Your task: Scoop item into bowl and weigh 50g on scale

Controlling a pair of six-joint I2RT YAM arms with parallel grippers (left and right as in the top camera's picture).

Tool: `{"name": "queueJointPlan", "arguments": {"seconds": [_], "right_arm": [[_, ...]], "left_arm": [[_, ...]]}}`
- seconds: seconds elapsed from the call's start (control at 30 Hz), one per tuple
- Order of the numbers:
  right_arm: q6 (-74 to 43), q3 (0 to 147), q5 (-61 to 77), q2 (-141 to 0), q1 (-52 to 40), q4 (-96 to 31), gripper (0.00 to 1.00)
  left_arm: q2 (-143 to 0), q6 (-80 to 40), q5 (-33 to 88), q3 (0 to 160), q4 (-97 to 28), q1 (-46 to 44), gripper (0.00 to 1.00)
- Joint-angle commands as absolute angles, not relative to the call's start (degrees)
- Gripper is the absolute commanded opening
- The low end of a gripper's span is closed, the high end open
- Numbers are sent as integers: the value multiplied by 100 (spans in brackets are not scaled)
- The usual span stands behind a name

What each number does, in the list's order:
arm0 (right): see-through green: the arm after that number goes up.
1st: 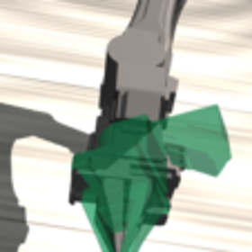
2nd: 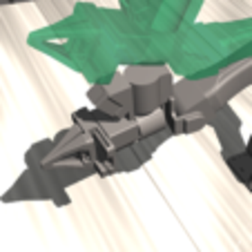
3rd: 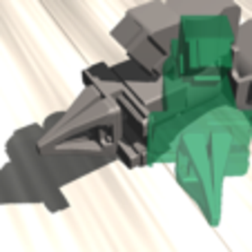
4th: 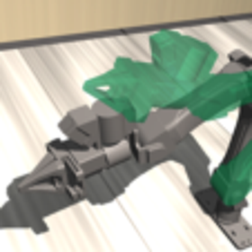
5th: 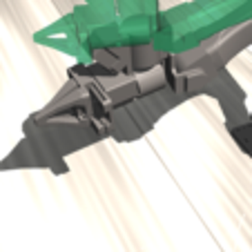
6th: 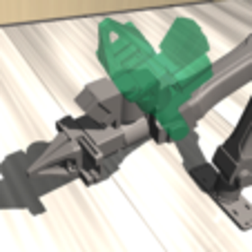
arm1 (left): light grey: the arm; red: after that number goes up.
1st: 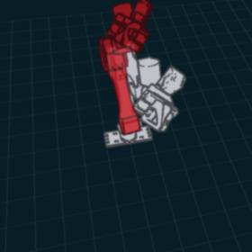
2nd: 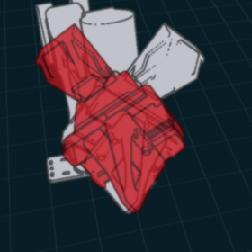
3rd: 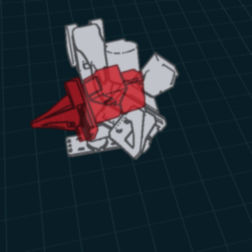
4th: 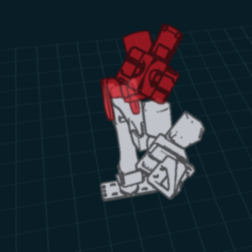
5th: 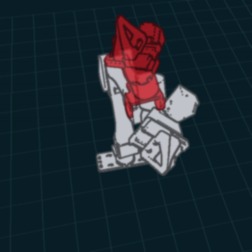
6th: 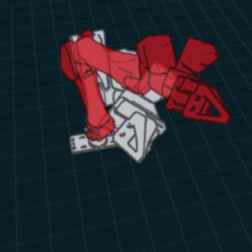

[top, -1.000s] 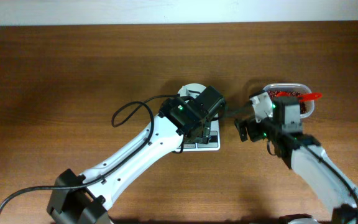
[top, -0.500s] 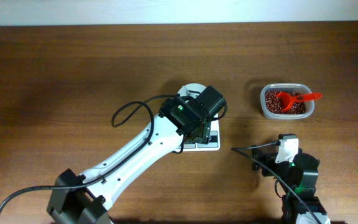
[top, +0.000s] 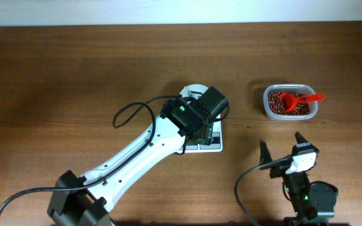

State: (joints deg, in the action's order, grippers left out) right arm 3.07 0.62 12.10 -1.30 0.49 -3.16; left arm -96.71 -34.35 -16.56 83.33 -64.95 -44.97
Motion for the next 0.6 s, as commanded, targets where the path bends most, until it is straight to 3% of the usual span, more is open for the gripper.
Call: {"name": "queueJointPlan", "arguments": {"seconds": [0.0,0.57], "right_arm": [[681,32,1013,-19,-187,-386,99],[683,32,1116,-21,-187,-366,99]], "left_arm": [[-9664,-3516,-1739,8326,-6497,-4484,99],[-9664,-3516,-1739,8326,-6497,-4484,99]]}}
